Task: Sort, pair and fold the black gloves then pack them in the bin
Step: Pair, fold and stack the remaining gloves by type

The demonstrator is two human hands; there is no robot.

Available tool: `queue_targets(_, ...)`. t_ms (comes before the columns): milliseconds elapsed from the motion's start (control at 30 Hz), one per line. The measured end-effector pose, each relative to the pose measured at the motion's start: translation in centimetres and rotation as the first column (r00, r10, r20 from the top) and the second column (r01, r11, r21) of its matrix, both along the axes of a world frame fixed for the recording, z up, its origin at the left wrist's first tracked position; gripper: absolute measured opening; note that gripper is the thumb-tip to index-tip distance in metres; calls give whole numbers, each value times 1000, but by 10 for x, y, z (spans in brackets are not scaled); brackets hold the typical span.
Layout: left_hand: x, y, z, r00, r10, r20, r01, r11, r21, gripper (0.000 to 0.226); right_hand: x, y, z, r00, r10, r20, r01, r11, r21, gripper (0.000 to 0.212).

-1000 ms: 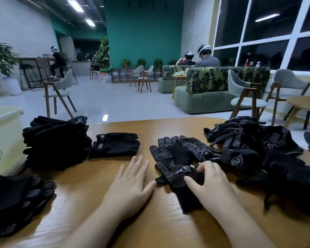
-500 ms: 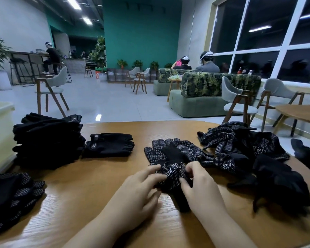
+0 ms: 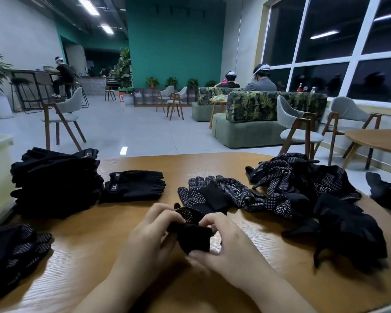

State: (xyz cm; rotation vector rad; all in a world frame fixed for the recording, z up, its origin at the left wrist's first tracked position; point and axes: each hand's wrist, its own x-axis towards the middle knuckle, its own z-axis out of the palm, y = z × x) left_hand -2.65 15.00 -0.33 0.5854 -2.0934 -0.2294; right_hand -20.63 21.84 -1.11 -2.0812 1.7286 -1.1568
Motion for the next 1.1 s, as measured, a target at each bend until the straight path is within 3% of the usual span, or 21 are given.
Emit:
queue_targets(167, 11, 1, 3, 998, 41, -56, -34, 992, 119, 14, 3, 1, 4, 1000, -12, -20, 10, 993, -117, 12)
queue_targets(267, 33, 0, -5, 994, 102, 31, -106, 972, 210, 20, 8, 5, 8, 994, 60, 93, -52, 995, -85, 20)
queue_targets(400, 64, -2, -19, 952, 148, 266, -242, 898, 367, 28, 13, 7, 9, 970, 226, 92, -228, 974, 9, 31)
queue_targets(500, 68, 0, -20, 952, 174, 253, -263, 885, 383, 25, 12, 9, 9, 957, 277, 80, -281, 959, 40, 30)
queue_targets(633, 61, 6, -8, 981, 167, 99, -187, 952, 243, 25, 12, 6, 5, 973, 229, 5, -229, 970, 79, 40)
queue_targets(767, 45, 18, -3, 972, -32, 233, 29, 999, 13, 10, 11, 3, 2, 977, 211, -24, -208, 973, 96, 43)
queue_targets(867, 33, 19, -15, 936, -116, 331, 104, 993, 55, 16, 13, 1, 1, 970, 235, -60, -230, 969, 89, 40)
queue_targets(967, 28, 20, -16, 914, -26, 406, -80, 967, 242, 37, 15, 0, -1, 962, 249, -111, -245, 968, 55, 33)
queue_targets(1033, 31, 19, -18, 822, 170, 543, -320, 927, 194, 77, 14, -1, -2, 961, 243, -136, -239, 970, 44, 28)
queue_targets(1100, 31, 19, -15, 713, 259, 651, -470, 866, 170, 96, 12, -1, -3, 958, 245, -148, -239, 969, 57, 22)
